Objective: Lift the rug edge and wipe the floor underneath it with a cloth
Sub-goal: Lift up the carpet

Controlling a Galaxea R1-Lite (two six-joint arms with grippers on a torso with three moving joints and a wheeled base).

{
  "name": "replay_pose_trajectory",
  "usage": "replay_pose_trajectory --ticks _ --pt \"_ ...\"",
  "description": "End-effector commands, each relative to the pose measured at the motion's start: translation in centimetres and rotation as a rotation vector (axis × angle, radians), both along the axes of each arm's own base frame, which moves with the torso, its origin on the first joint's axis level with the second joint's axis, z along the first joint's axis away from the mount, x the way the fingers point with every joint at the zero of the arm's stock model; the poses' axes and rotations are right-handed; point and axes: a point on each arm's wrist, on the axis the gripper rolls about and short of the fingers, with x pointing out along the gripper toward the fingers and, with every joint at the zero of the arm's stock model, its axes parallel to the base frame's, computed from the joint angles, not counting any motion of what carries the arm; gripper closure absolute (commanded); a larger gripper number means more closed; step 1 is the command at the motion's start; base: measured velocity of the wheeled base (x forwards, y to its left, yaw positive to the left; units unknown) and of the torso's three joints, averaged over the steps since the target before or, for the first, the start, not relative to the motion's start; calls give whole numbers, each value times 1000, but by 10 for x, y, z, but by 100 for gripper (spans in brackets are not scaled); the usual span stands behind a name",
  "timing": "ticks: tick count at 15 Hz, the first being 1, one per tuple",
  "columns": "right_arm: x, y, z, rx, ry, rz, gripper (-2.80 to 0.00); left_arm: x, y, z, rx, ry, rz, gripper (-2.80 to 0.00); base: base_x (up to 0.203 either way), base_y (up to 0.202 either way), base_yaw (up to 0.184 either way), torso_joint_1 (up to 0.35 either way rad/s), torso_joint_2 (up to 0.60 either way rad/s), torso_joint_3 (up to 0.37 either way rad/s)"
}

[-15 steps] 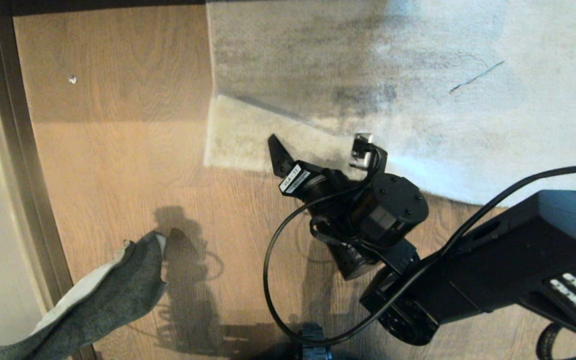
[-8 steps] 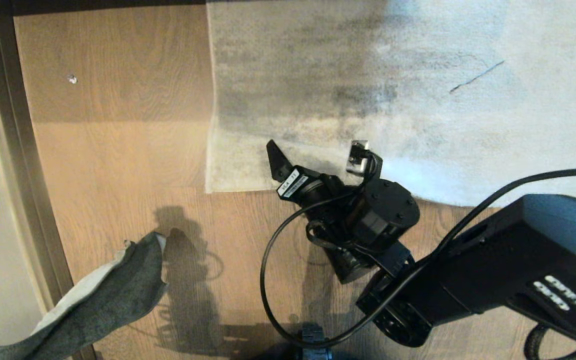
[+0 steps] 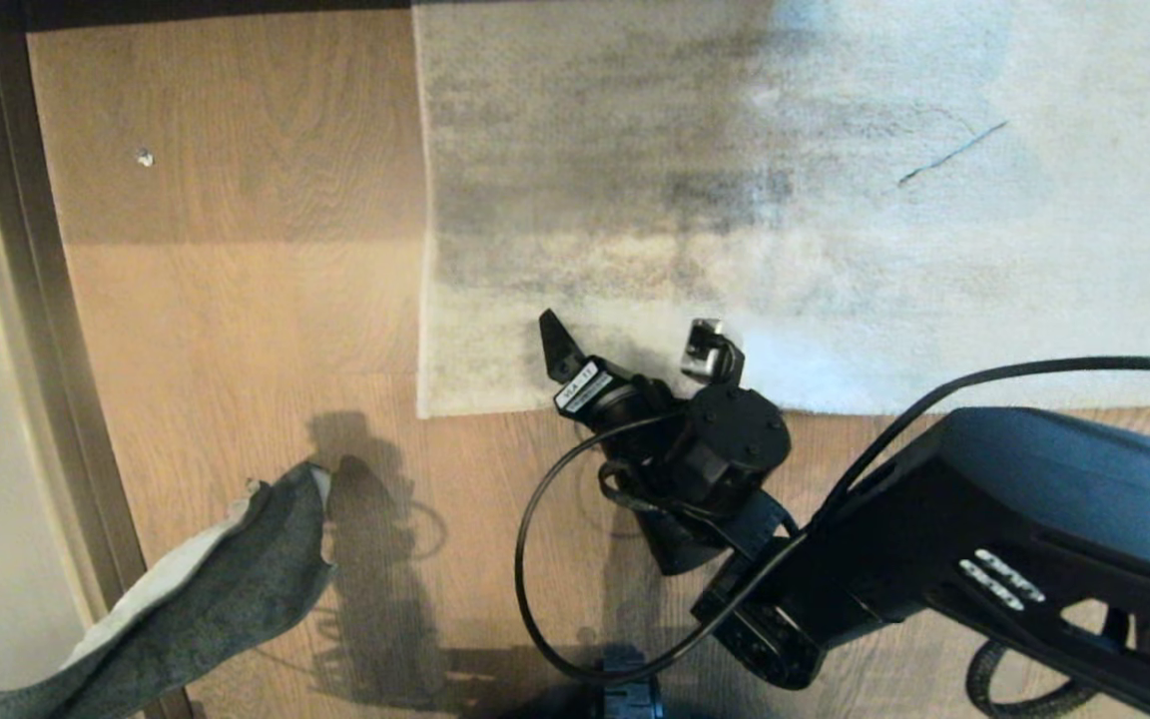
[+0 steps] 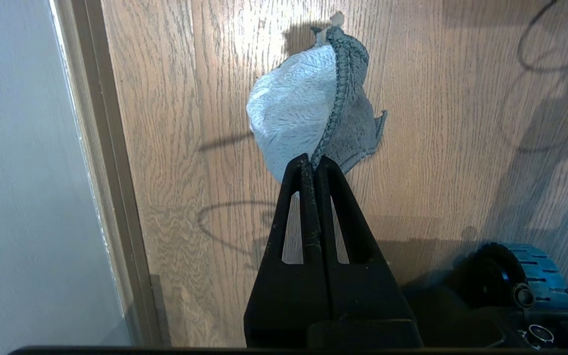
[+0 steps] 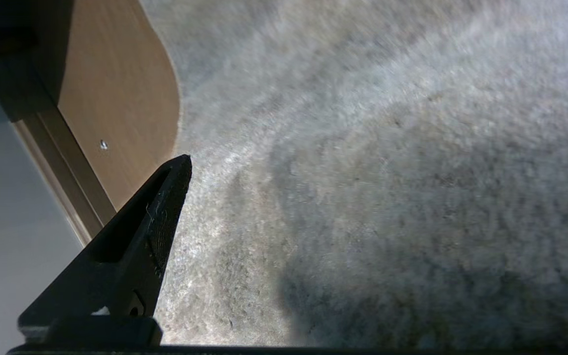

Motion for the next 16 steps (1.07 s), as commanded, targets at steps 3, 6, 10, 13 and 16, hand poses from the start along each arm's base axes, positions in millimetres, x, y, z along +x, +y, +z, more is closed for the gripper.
replay_pose_trajectory --ticks 3,6,10,13,16 --pt "3 1 -13 52 18 12 -280 0 0 0 -1 -1 0 0 0 0 0 0 0 0" --pt "6 0 -15 126 52 32 -280 0 0 0 -1 -1 0 0 0 0 0 0 0 0" --pt "13 5 -16 195 59 48 -280 0 0 0 -1 -1 0 0 0 0 0 0 0 0" --pt "18 11 -13 235 42 61 -280 0 0 0 -1 -1 0 0 0 0 0 0 0 0" --pt "22 19 -10 258 23 76 -280 0 0 0 -1 -1 0 0 0 0 0 0 0 0"
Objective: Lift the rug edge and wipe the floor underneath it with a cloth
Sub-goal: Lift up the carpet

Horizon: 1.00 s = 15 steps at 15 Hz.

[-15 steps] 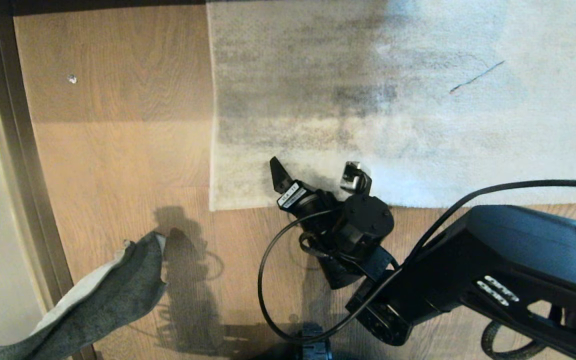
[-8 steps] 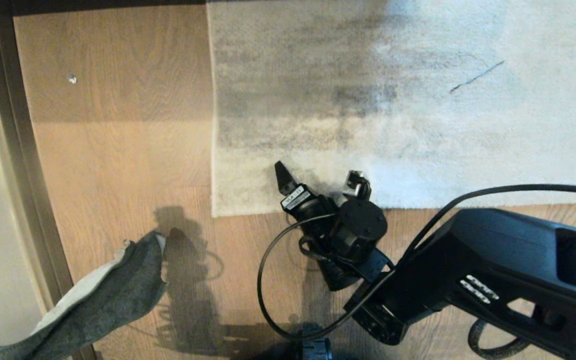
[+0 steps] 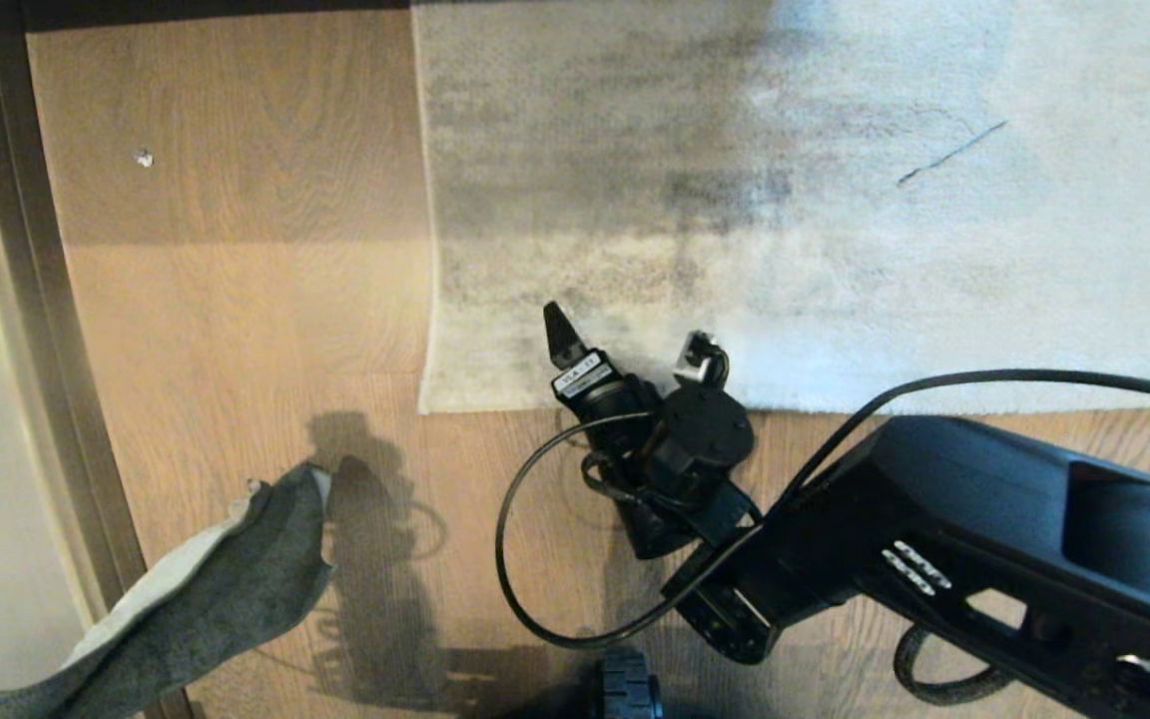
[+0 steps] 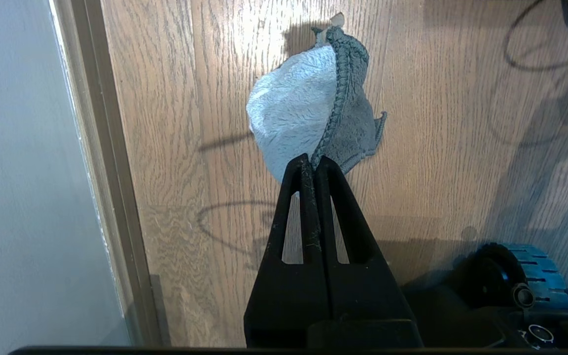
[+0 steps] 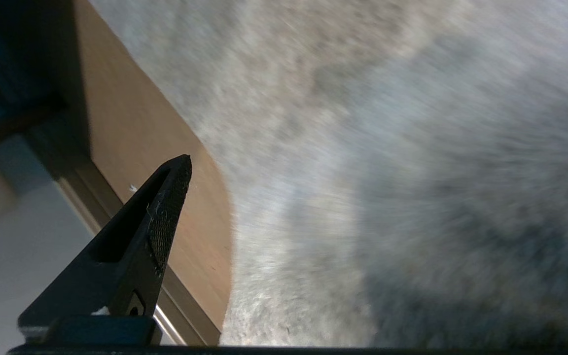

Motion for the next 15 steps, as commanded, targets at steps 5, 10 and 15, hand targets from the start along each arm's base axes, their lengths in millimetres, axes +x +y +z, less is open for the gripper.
replay_pose_trajectory --ticks 5,10,15 --pt "-12 21 -6 38 -27 53 -280 0 0 0 -1 -1 1 0 0 0 0 0 0 0" --pt "-19 26 -13 20 -12 71 -280 0 0 0 -1 -1 1 0 0 0 0 0 0 0" --pt "-22 20 -27 -30 26 63 -280 0 0 0 -1 -1 1 0 0 0 0 0 0 0"
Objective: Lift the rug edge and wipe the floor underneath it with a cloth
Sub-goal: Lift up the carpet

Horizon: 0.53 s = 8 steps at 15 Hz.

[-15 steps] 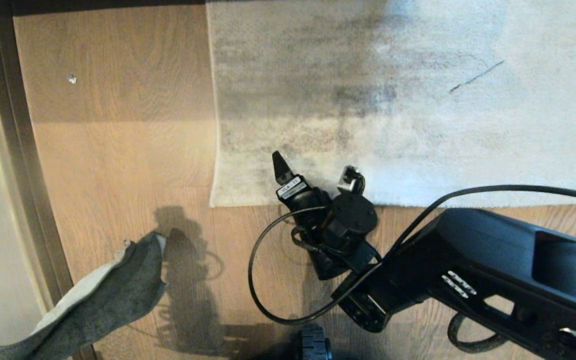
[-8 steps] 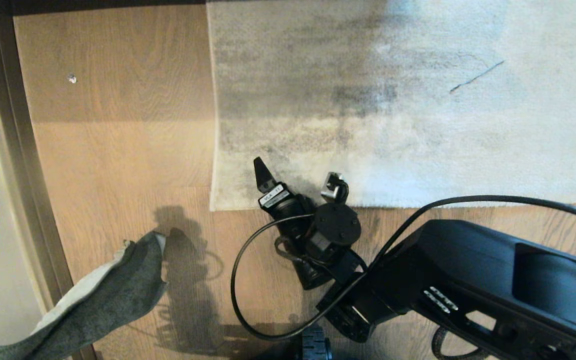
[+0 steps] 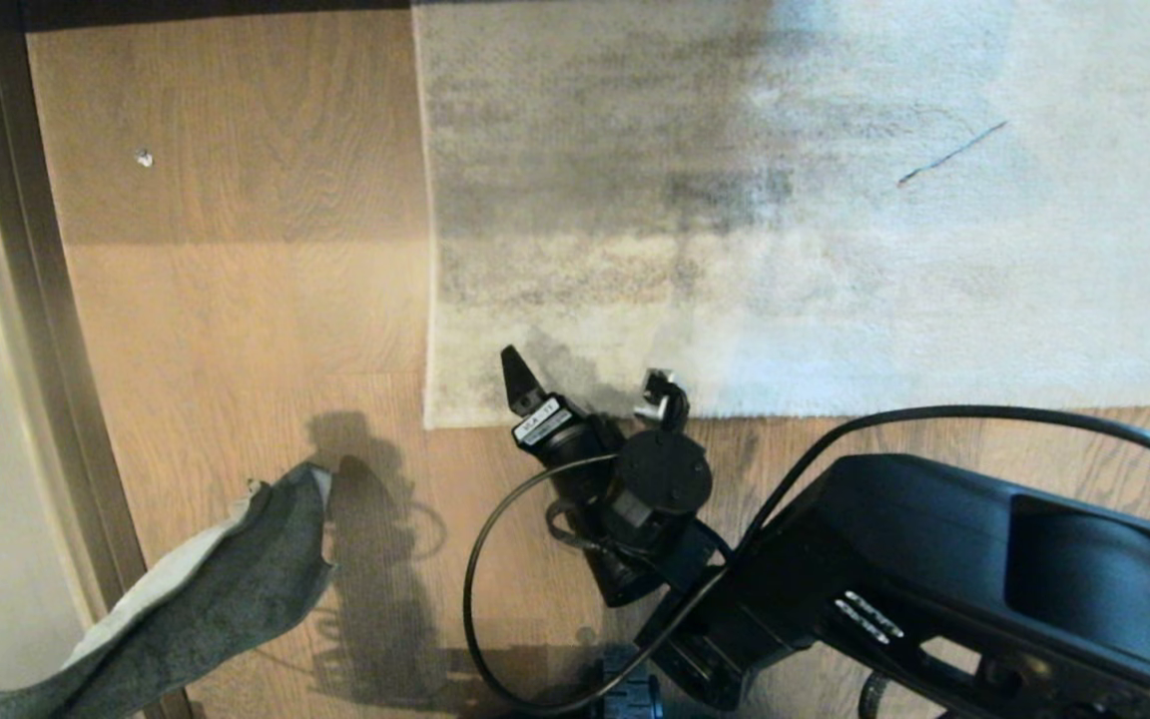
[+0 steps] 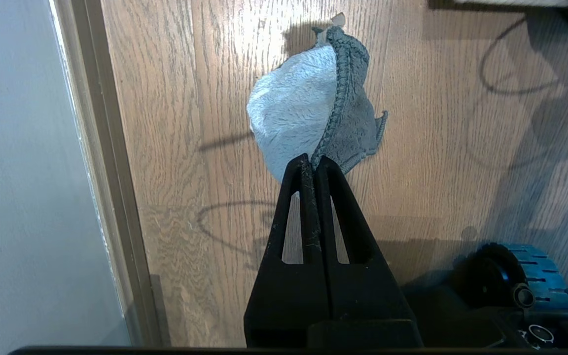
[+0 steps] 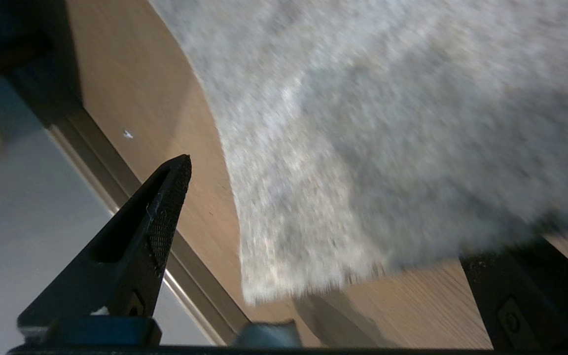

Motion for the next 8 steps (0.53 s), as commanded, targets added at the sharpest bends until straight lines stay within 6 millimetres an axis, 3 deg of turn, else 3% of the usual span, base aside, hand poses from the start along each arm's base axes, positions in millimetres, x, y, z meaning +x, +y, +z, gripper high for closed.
replay_pose_trajectory --ticks 1,8 --pt "-2 -4 -2 17 -9 -3 0 0 0 0 -1 -1 1 0 0 0 0 0 0 0" --pt "-3 -6 -3 16 -4 3 0 0 0 0 -1 -1 1 0 0 0 0 0 0 0"
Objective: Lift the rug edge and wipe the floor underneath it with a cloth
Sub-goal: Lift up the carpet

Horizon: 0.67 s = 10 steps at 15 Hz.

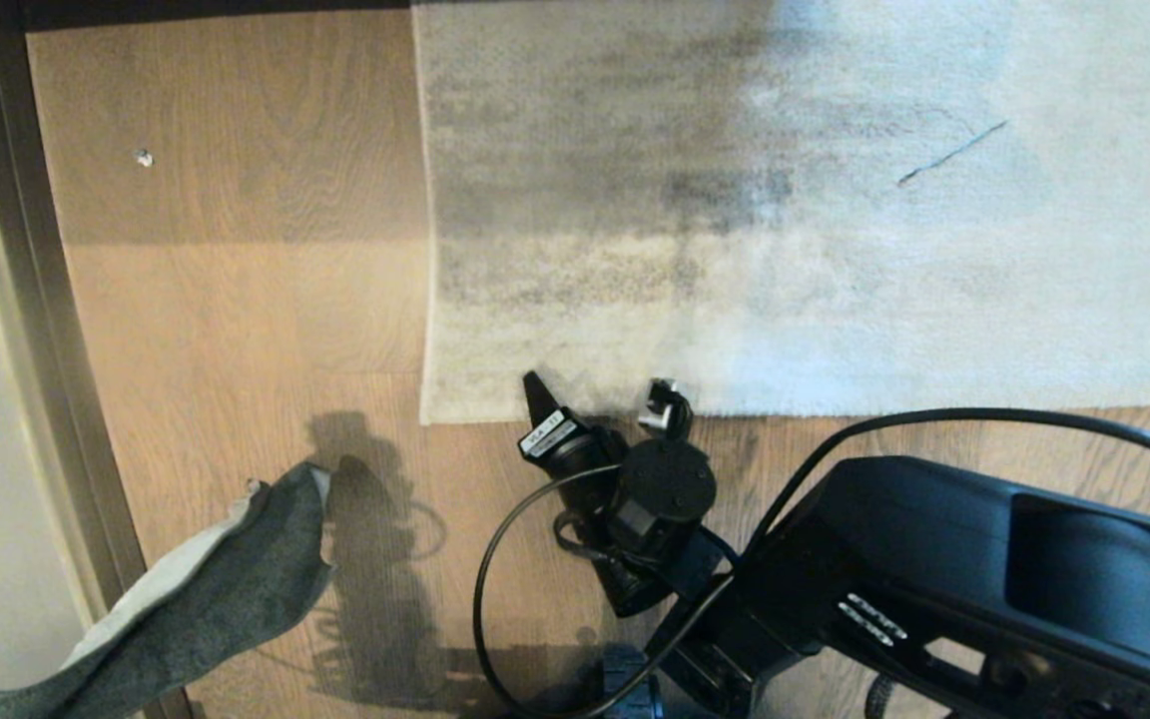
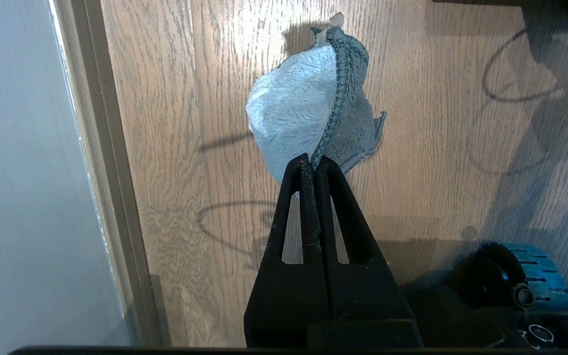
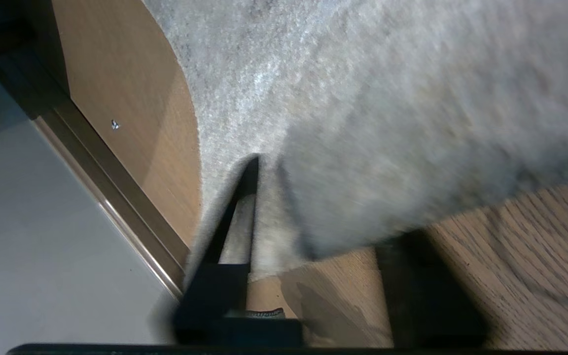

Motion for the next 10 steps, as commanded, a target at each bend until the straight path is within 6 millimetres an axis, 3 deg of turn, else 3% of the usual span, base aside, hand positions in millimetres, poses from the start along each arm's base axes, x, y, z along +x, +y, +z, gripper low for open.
replay_pose_trajectory --ticks 1,10 --pt "-1 -1 4 42 -26 -1 0 0 0 0 -1 -1 1 0 0 0 0 0 0 0" --pt "-6 -9 14 42 -24 -10 0 0 0 0 -1 -1 1 0 0 0 0 0 0 0"
